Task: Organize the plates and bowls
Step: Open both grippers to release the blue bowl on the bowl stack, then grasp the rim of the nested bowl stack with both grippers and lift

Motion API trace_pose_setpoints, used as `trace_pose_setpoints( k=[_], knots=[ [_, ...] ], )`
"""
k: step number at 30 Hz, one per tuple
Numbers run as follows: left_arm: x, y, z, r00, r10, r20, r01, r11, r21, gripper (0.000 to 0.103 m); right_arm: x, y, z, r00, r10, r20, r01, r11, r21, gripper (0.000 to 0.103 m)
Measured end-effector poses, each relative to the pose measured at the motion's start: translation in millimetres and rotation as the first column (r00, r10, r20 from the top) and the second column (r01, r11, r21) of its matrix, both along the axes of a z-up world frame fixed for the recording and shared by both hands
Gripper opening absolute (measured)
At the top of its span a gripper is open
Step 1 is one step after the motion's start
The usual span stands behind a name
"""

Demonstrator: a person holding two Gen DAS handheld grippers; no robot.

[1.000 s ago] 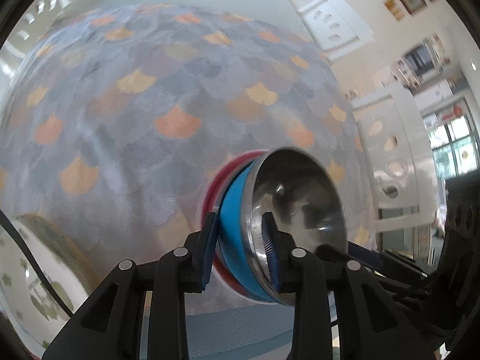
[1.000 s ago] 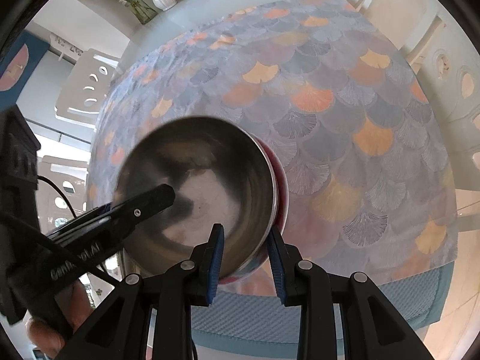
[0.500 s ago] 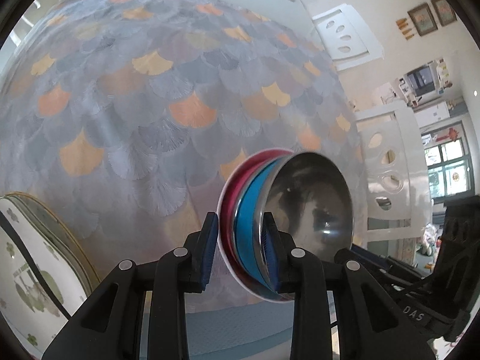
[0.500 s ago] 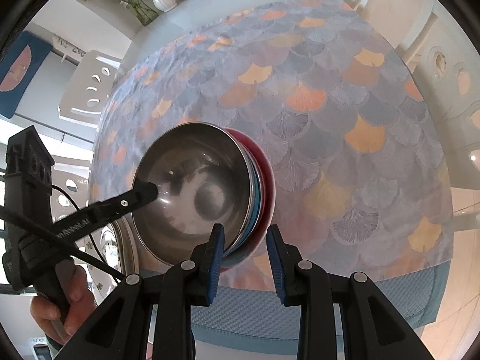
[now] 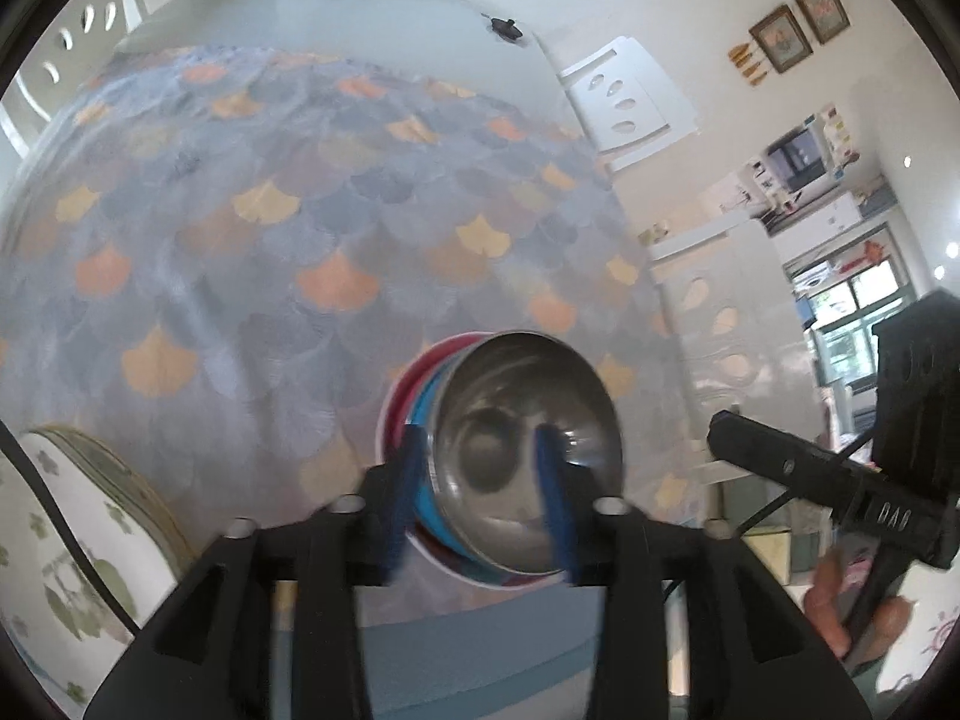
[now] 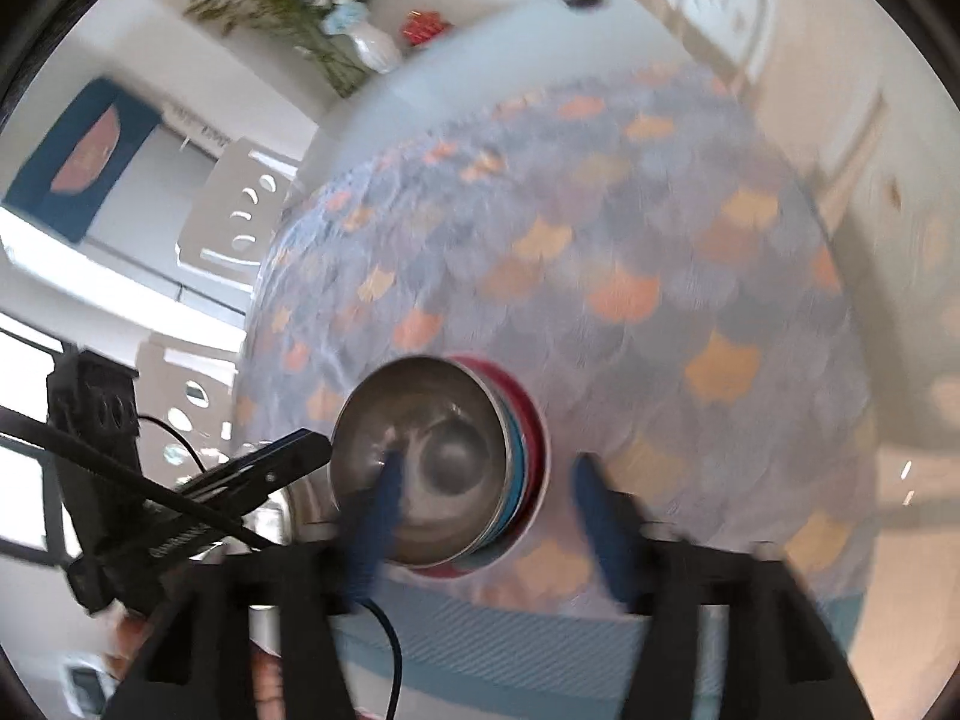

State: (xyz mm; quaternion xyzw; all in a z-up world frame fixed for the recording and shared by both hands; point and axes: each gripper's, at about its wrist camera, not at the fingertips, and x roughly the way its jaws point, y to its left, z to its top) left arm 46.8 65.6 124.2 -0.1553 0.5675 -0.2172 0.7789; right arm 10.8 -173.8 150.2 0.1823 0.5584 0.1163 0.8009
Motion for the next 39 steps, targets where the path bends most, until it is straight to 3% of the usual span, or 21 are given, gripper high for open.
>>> trace_pose_setpoints(
  k=[1, 4, 10, 13, 23, 31, 39],
  knots=[
    [0.5, 1.6, -2.5, 1.0, 0.018, -0.006, -0.018, 1.0, -0.006, 0.066, -0.2, 3.3, 0.9, 1.0, 0.018, 0.013, -0.018, 1.0, -0.015, 0.067],
    [1.5, 6.1, -15.6, 0.997, 0.06, -0.046, -0.061, 0.998, -0.022, 0.066, 4.4, 9.8, -10.8, 0.998, 0.067, -0.007, -0.067, 0.998, 0.005, 0.067],
    [1.6, 12.9, -51.2, 0.98, 0.117, -0.16, -0.133, 0.986, -0.097, 0.066, 15.2, 10.9, -64.6, 0.993, 0.067, -0.097, -0.058, 0.994, 0.089, 0.067],
    [2.0, 10.3, -65.2, 0.974, 0.126, -0.191, -0.147, 0.984, -0.099, 0.066, 17.6, 9.4, -77.3, 0.996, 0.051, -0.072, -0.044, 0.995, 0.092, 0.067],
    [8.3, -0.2, -86.7, 0.967, 0.139, -0.211, -0.161, 0.983, -0.087, 0.064, 29.8, 9.2, -103.9, 0.993, 0.059, -0.101, -0.04, 0.984, 0.175, 0.067],
    [11.8, -6.7, -98.1, 0.968, 0.124, -0.22, -0.149, 0.984, -0.099, 0.053, 35.5, 22.4, -112.9, 0.992, 0.095, -0.08, -0.084, 0.987, 0.139, 0.066],
    [12.5, 3.7, -107.0, 0.965, 0.14, -0.22, -0.179, 0.97, -0.166, 0.052, 37.4, 21.3, -124.4, 0.993, 0.103, -0.059, -0.092, 0.982, 0.162, 0.052]
  ],
)
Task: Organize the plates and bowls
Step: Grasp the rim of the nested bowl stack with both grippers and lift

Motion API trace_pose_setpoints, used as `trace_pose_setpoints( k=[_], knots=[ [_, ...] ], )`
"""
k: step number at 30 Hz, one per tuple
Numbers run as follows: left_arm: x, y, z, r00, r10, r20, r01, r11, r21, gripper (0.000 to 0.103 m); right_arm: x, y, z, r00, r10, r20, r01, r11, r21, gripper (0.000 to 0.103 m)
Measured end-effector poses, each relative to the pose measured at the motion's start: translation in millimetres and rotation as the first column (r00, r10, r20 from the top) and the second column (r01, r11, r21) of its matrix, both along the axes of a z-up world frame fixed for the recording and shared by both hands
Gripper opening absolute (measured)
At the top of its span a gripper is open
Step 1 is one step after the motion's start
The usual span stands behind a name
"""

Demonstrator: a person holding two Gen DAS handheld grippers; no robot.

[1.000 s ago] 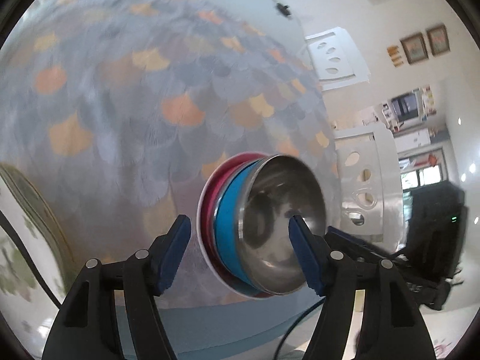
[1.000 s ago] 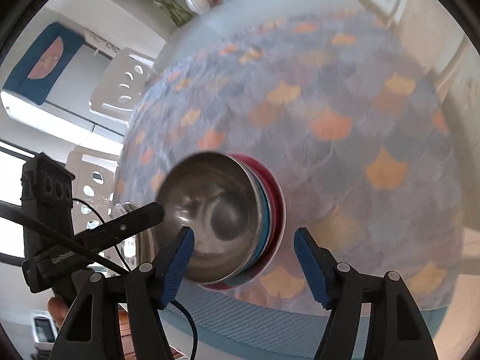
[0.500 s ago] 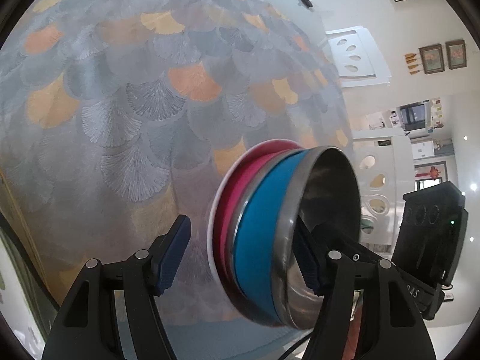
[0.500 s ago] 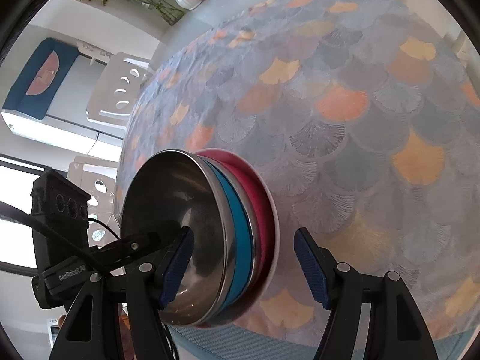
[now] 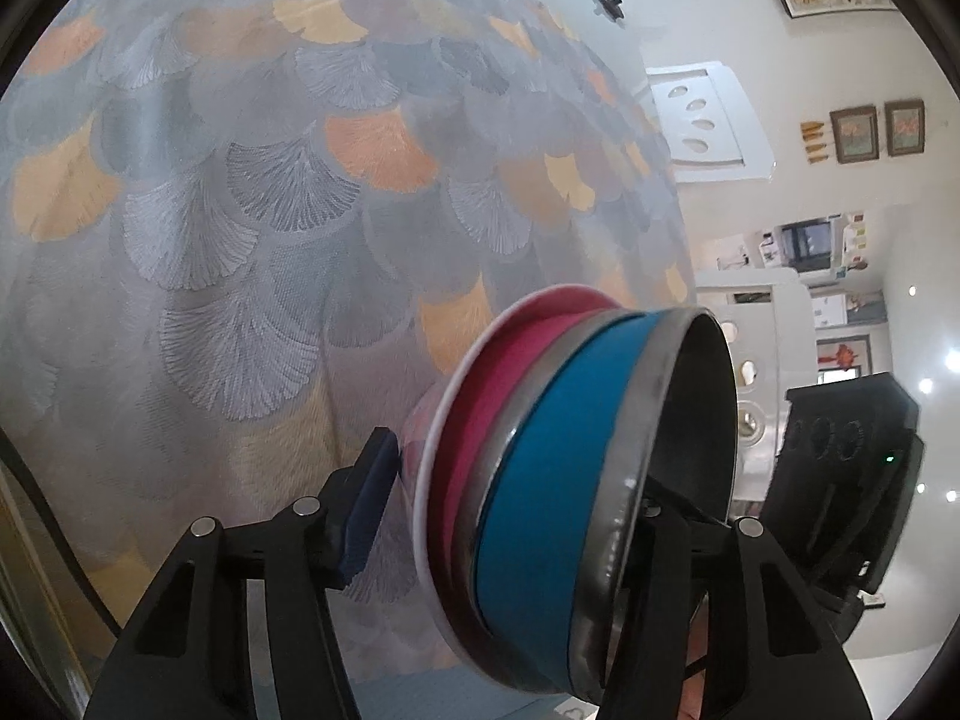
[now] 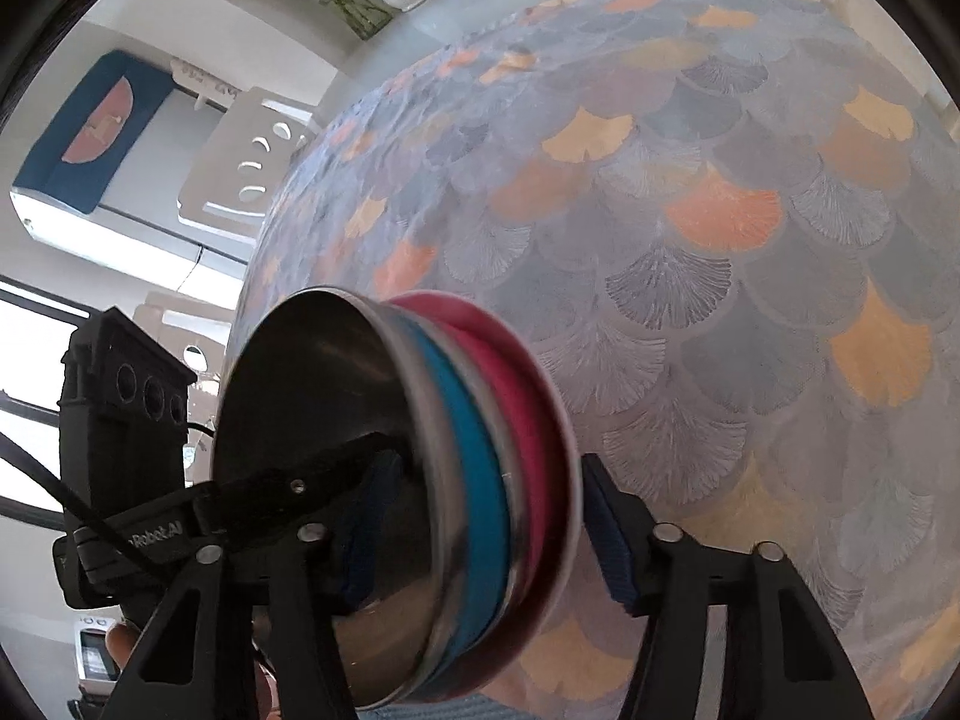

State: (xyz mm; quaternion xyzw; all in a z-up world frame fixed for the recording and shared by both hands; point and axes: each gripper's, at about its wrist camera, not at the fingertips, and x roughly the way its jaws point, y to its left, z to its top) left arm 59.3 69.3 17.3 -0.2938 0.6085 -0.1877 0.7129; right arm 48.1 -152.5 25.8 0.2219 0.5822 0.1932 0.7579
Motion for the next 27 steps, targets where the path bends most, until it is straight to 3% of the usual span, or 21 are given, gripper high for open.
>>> trace_pose_setpoints(
  k=[6, 19, 27],
  knots=[
    [-5.1, -9.5, 9.5, 0.999, -0.011, 0.044, 0.007, 0.998, 0.069, 0.052, -3.7, 6.6, 7.3, 0.999, 0.025, 0.038, -0.022, 0.998, -0.061, 0.051],
    [-18.7, -2.7, 26.0, 0.99, 0.137, 0.027, -0.139, 0.986, 0.088, 0.052, -11.9, 12.3, 20.1, 0.999, -0.04, 0.011, 0.041, 0.997, -0.06, 0.051],
    [-32.4, 20.8, 61.5, 0.978, 0.188, 0.087, -0.196, 0.976, 0.099, 0.052, -21.9, 30.2, 42.8, 0.997, -0.079, 0.0, 0.079, 0.996, -0.043, 0.051]
  ],
)
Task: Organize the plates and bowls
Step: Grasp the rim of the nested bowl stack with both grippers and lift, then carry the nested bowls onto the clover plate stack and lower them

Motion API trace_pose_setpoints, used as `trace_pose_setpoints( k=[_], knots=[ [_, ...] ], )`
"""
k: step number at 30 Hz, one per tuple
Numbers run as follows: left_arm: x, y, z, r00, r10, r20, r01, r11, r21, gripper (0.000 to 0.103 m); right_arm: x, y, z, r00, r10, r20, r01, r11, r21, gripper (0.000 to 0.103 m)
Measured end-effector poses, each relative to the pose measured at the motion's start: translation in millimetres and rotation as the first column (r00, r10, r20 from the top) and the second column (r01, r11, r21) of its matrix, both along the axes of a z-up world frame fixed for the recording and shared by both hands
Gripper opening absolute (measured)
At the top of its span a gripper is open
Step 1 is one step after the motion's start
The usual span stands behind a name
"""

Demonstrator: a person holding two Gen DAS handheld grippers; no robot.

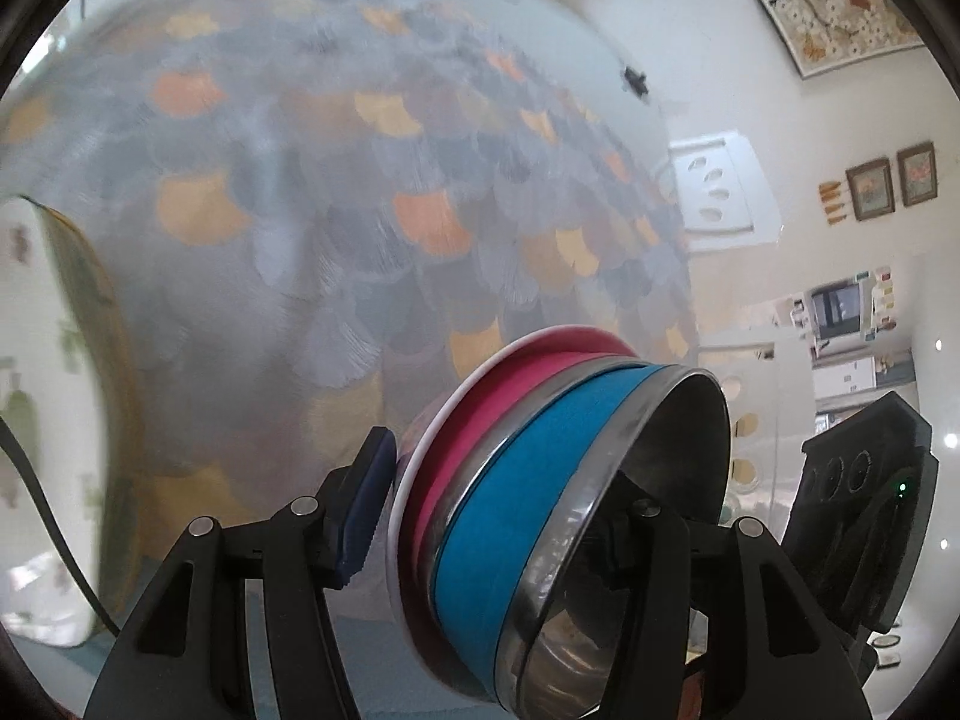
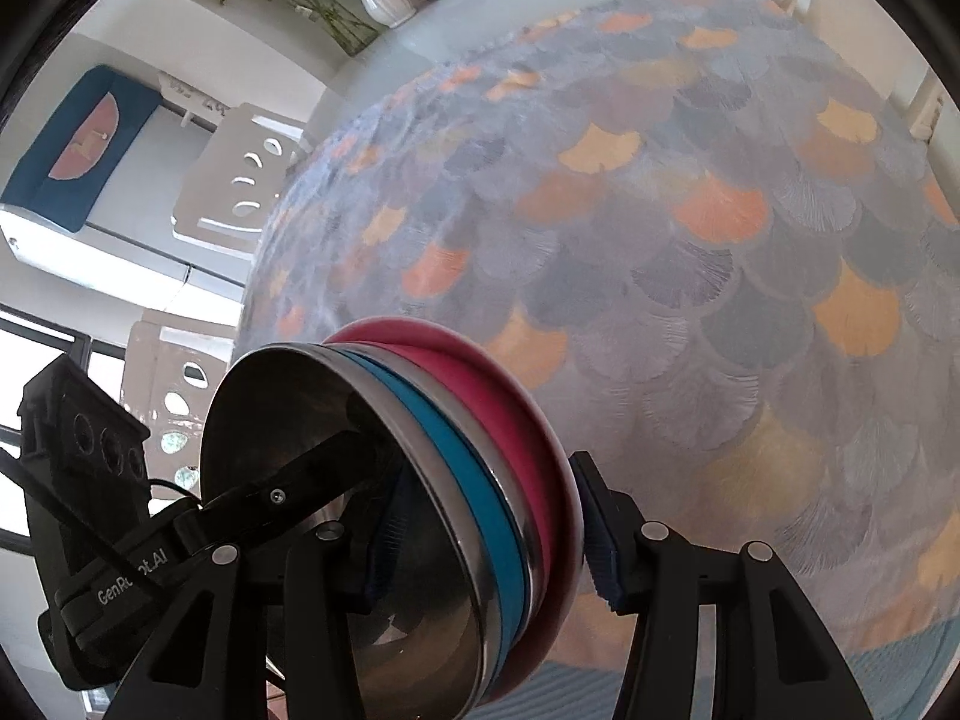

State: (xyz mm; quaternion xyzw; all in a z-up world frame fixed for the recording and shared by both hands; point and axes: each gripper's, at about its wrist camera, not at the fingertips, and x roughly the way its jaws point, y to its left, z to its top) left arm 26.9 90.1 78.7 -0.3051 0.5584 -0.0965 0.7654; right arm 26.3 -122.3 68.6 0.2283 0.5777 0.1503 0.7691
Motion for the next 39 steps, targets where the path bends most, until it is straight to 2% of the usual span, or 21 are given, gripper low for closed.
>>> trace_pose_setpoints(
  k=[4, 7, 14, 17, 24, 29, 39],
  knots=[
    [-8.2, 27.8, 22.5, 0.999, 0.026, 0.031, -0.026, 1.0, 0.013, 0.052, -5.5, 23.9, 19.8, 0.999, -0.03, -0.034, 0.031, 0.999, 0.017, 0.051],
    [-15.2, 57.6, 40.8, 0.998, 0.031, 0.047, -0.031, 0.999, 0.013, 0.052, -12.4, 50.9, 39.2, 0.999, -0.034, -0.019, 0.035, 0.999, 0.014, 0.051],
    [-37.5, 140.1, 66.7, 0.993, 0.091, 0.081, -0.096, 0.994, 0.054, 0.052, -23.7, 139.4, 71.4, 0.999, 0.043, 0.009, -0.043, 0.999, 0.007, 0.051],
    [-44.6, 173.0, 62.0, 0.991, 0.115, 0.067, -0.12, 0.991, 0.067, 0.052, -29.5, 174.9, 69.6, 0.997, 0.075, 0.002, -0.075, 0.997, 0.006, 0.051],
    [-57.5, 222.3, 26.3, 0.992, 0.127, -0.011, -0.126, 0.991, 0.049, 0.052, -40.5, 235.2, 37.9, 0.992, 0.108, -0.069, -0.109, 0.994, -0.019, 0.051],
    [-58.1, 235.1, 6.4, 0.994, 0.102, -0.042, -0.101, 0.995, 0.024, 0.052, -44.3, 248.7, 21.8, 0.99, 0.087, -0.114, -0.094, 0.994, -0.052, 0.051],
    [-48.4, 241.0, -8.2, 0.998, 0.014, -0.056, -0.014, 1.0, 0.008, 0.052, -40.2, 261.5, 14.4, 0.986, 0.052, -0.161, -0.068, 0.993, -0.094, 0.052]
  ],
)
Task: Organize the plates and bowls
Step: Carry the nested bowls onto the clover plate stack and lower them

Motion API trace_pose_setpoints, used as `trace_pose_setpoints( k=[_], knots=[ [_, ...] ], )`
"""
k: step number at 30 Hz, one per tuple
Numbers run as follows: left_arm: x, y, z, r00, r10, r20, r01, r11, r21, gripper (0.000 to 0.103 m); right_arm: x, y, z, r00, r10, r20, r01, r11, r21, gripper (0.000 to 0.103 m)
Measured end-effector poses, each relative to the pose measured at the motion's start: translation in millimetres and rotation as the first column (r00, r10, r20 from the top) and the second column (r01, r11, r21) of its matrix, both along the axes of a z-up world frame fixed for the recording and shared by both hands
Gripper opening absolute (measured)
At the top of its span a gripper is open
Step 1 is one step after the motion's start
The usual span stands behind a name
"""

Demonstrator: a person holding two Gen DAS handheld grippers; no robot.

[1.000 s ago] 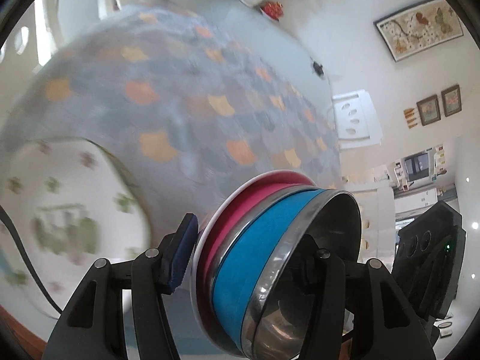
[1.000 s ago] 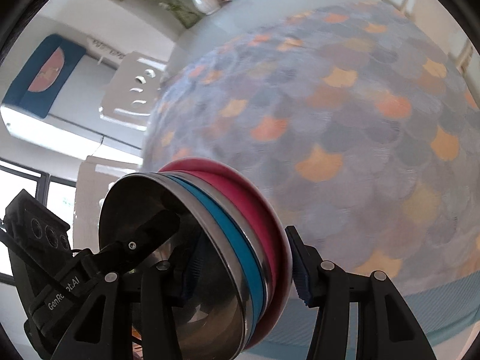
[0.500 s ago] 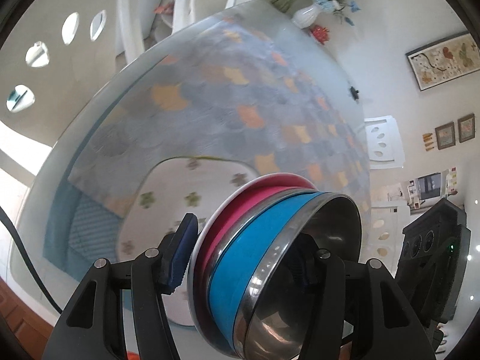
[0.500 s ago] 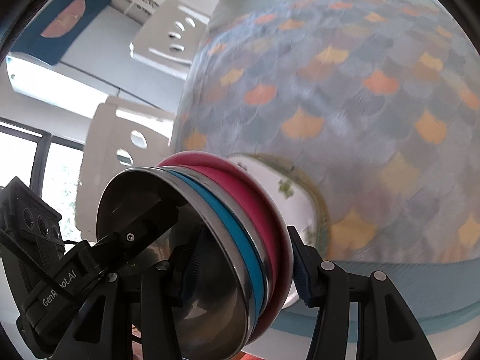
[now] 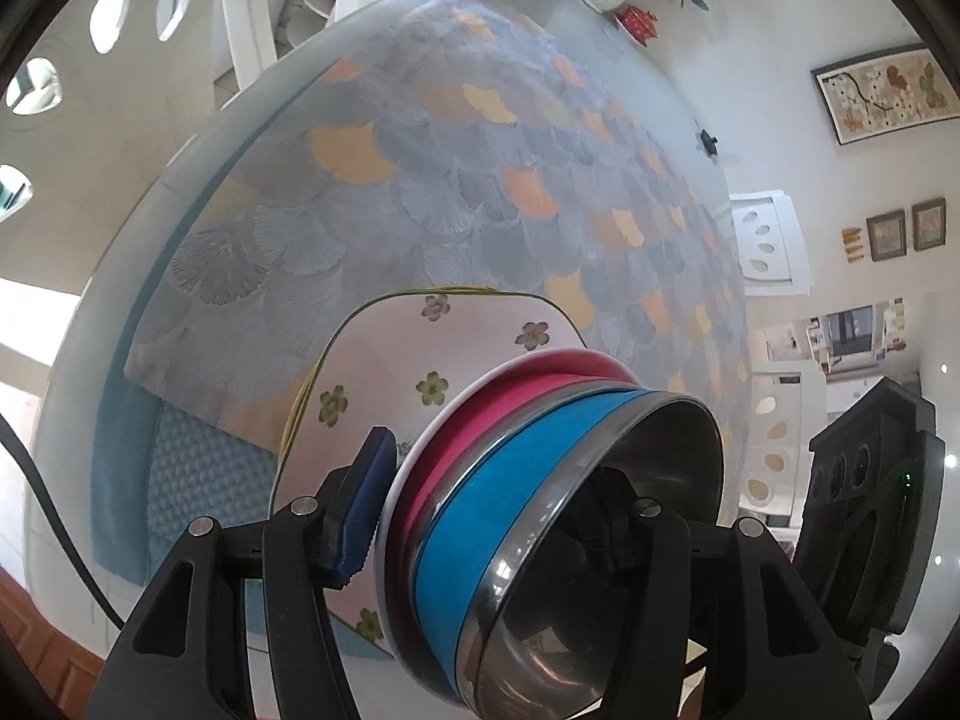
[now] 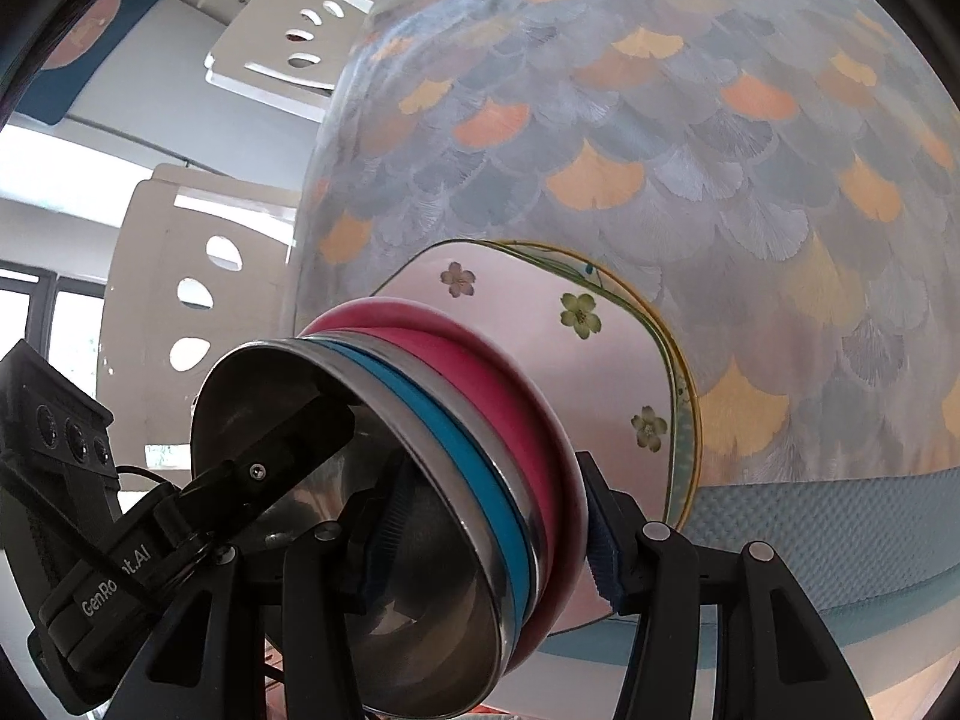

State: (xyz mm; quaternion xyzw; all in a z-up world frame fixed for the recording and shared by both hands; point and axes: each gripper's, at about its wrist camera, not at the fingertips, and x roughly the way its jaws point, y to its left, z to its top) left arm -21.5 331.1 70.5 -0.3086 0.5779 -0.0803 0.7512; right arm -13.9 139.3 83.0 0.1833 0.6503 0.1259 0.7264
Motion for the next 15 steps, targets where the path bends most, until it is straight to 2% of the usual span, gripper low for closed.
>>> trace_pose_setpoints(
  k=[8, 15],
  knots=[
    [6.6, 5.8, -2.6, 0.999, -0.039, 0.001, 0.039, 0.999, -0.031, 0.052, 0.9, -5.6, -1.4, 0.999, -0.034, -0.008, 0.034, 0.999, 0.02, 0.052],
    [5.0, 7.9, 3.6, 0.999, -0.045, 0.018, 0.046, 0.999, -0.027, 0.052, -2.9, -10.1, 7.4, 0.999, -0.048, 0.026, 0.047, 0.998, 0.03, 0.051]
  ],
)
